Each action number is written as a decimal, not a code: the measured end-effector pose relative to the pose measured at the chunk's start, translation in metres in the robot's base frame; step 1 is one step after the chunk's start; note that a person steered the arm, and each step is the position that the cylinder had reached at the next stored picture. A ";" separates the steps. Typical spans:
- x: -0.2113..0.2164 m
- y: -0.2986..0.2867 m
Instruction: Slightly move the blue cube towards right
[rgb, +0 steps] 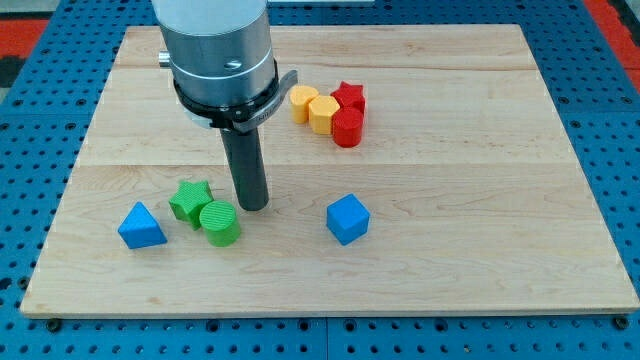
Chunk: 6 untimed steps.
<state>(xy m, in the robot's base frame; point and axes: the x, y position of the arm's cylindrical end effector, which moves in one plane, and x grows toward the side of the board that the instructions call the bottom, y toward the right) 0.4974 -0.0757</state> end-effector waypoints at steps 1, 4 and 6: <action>0.007 0.010; 0.048 0.053; 0.065 0.199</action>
